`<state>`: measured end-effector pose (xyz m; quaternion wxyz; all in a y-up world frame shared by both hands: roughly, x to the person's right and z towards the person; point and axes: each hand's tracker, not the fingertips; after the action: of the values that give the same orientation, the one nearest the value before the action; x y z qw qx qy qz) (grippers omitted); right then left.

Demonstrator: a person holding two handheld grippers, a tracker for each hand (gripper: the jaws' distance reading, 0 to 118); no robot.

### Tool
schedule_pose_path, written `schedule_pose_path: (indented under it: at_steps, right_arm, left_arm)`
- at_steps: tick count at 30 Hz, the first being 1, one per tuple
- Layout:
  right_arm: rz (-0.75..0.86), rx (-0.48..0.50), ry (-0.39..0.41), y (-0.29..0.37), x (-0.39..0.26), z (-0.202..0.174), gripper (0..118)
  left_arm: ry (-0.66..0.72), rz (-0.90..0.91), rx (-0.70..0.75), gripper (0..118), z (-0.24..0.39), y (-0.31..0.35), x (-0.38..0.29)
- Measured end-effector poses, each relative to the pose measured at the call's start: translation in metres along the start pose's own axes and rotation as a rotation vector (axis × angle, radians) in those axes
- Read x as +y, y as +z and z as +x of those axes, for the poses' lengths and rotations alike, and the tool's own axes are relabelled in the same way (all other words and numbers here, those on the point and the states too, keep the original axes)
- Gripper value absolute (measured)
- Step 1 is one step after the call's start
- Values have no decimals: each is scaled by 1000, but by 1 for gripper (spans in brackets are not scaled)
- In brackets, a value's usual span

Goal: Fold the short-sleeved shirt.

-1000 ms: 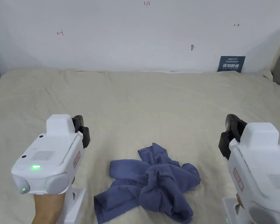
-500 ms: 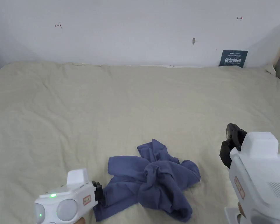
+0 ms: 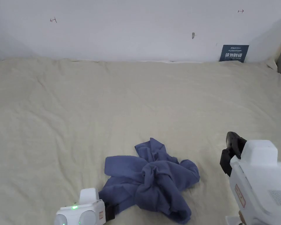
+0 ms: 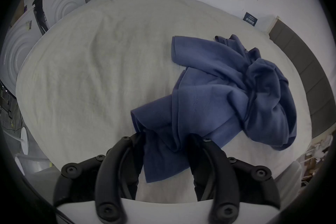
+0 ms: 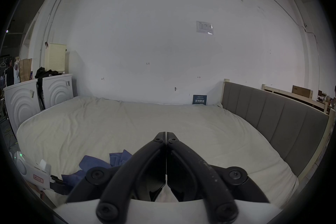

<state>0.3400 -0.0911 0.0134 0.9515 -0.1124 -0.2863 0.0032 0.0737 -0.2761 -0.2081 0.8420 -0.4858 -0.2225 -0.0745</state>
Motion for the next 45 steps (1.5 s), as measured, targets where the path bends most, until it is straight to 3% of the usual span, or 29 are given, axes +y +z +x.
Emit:
schedule_pose_path:
  at_steps: [2, 3, 4, 6, 7, 9, 12, 13, 19, 22, 26, 27, 28, 30, 33, 37, 45]
  right_arm:
    - [-11, 0, 4, -3, -2, 2, 2]
    - [-21, 0, 7, -5, -4, 2, 2]
    - [-37, -1, 11, -9, -6, 3, 3]
    - [-92, 2, 9, -21, -10, 4, 5]
    - [-131, 10, -2, -28, -13, 5, 14]
    - [-224, 28, -12, -50, -20, 7, 37]
    - [-366, 36, -38, -91, -35, 9, 104]
    - [-422, 39, -52, -108, -41, 10, 118]
    - [-658, 77, -144, -197, -84, 8, 117]
    - [-735, 99, -111, -231, -109, 2, 89]
    - [-828, 91, -41, -255, -135, -12, 67]
    - [-829, 104, -42, -257, -140, -15, 52]
    - [-841, 126, -47, -257, -144, -16, 30]
    - [-850, 149, -62, -244, -139, -24, 8]
    - [-787, 139, 36, -228, -128, -32, 8]
    - [-707, 153, -43, -193, -84, -23, 7]
    - [-419, 136, -13, -165, 46, 30, 7]
  left_arm:
    - [-6, 20, 1, 18, 4, 5, 0]
    - [-17, 30, -40, 18, 5, 5, 3]
    - [-14, 26, -43, 5, 7, 6, 4]
    - [-20, 18, -60, 5, 6, 6, 8]
    - [5, 60, -89, 5, 3, 12, 9]
    - [17, 117, -100, 5, -2, 28, 12]
    - [12, 181, -158, 5, -9, 46, 18]
    - [10, 187, -193, 5, -10, 50, 21]
    - [-15, 208, -206, 5, -13, 54, 27]
    - [-23, 207, -209, 5, -13, 52, 27]
    - [-26, 197, -213, 5, -15, 47, 28]
    - [-27, 193, -213, 5, -15, 47, 28]
    - [-26, 192, -213, 5, -15, 48, 28]
    - [-23, 190, -215, 5, -16, 48, 27]
    - [-12, 188, -222, 5, -18, 48, 27]
    - [35, 212, -257, 5, -21, 59, 34]
    - [86, 392, -266, 5, -46, 105, 108]
